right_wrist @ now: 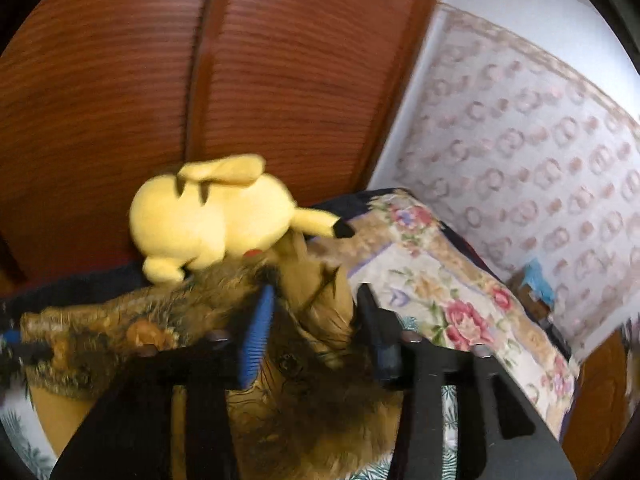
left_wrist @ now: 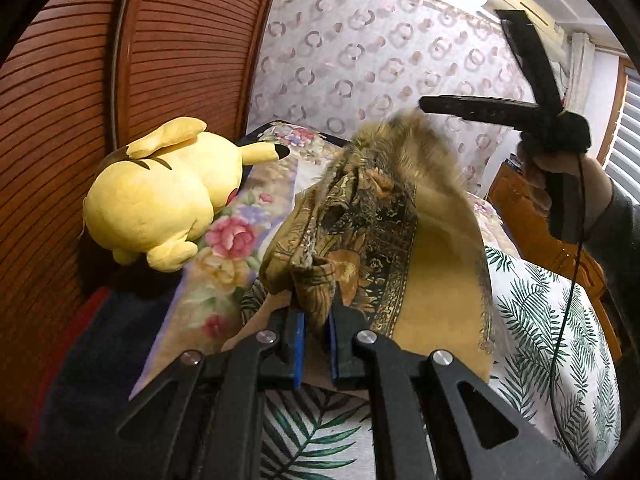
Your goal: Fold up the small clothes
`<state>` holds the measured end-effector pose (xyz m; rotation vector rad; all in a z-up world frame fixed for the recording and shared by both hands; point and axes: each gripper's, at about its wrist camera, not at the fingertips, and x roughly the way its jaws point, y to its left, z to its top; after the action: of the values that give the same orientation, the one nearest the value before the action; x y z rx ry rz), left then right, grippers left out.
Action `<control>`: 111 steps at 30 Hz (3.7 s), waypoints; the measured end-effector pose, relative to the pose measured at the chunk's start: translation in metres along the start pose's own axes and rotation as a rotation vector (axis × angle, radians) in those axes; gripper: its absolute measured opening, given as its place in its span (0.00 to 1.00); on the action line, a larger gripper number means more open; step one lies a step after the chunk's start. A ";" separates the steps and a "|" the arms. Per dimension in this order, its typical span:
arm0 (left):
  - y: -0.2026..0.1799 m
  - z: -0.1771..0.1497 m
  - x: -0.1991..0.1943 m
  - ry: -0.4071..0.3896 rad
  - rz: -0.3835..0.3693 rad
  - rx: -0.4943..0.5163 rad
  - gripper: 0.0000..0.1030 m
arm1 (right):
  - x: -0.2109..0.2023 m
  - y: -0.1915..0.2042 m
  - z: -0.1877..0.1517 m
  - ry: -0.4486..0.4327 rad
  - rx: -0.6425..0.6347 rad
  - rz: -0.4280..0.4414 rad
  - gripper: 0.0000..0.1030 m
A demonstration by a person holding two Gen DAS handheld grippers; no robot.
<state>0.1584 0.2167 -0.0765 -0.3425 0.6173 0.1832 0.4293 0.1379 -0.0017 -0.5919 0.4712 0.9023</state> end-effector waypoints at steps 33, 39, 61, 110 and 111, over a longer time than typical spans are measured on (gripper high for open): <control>-0.060 -0.006 -0.064 -0.032 -0.041 0.187 0.61 | -0.088 0.020 -0.124 0.057 0.348 0.027 0.56; -0.090 -0.016 -0.078 -0.029 -0.080 0.236 0.61 | -0.147 0.031 -0.151 0.035 0.376 -0.032 0.63; -0.202 -0.043 -0.132 -0.084 -0.203 0.353 0.61 | -0.342 0.046 -0.260 -0.061 0.622 -0.354 0.81; -0.220 -0.025 -0.190 -0.215 -0.158 0.366 0.61 | -0.425 0.059 -0.261 -0.196 0.622 -0.485 0.81; -0.221 -0.026 -0.190 -0.214 -0.157 0.365 0.61 | -0.426 0.059 -0.261 -0.196 0.623 -0.485 0.81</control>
<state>0.0514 -0.0105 0.0740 -0.0163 0.3991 -0.0452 0.1162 -0.2525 0.0459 -0.0331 0.3796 0.3108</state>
